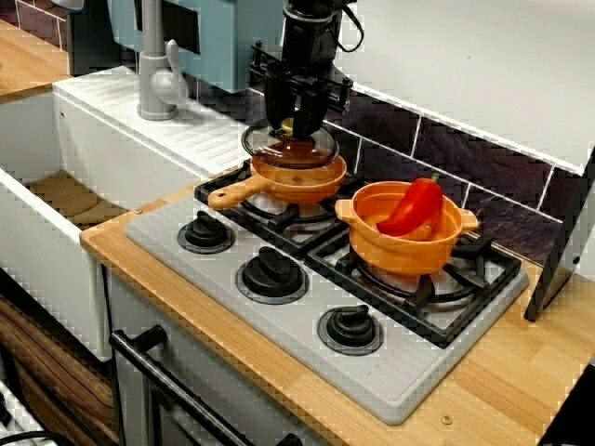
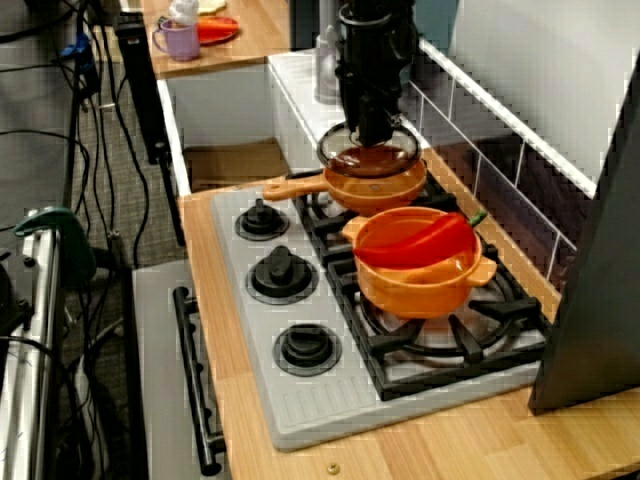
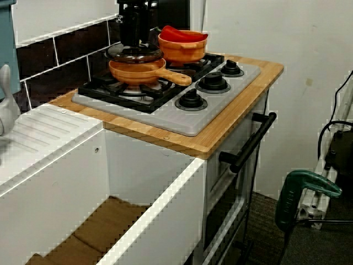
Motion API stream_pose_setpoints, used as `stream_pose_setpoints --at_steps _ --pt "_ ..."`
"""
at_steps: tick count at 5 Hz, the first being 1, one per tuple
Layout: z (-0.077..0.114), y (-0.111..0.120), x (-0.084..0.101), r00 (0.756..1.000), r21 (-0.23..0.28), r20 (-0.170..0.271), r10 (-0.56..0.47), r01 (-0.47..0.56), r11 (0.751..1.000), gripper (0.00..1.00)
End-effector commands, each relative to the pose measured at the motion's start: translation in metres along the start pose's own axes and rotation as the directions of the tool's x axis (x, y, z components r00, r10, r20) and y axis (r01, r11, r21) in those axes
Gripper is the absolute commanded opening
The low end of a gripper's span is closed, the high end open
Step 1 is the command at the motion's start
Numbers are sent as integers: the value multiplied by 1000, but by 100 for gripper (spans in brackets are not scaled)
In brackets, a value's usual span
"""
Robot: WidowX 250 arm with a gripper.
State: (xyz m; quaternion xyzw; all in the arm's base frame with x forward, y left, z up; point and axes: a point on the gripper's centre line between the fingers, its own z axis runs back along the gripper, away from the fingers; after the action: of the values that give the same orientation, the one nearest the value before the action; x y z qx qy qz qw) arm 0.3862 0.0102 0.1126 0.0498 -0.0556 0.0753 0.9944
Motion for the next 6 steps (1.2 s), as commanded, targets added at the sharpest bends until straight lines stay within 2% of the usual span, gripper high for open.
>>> stream_pose_setpoints --at_steps 1,3,6 --pt "18 -2 3 999 -18 51 5 -4 1000 0" --pt "11 -10 -4 997 -6 70 19 -18 1000 0" --pt "9 -13 6 997 -10 62 44 -44 999 0"
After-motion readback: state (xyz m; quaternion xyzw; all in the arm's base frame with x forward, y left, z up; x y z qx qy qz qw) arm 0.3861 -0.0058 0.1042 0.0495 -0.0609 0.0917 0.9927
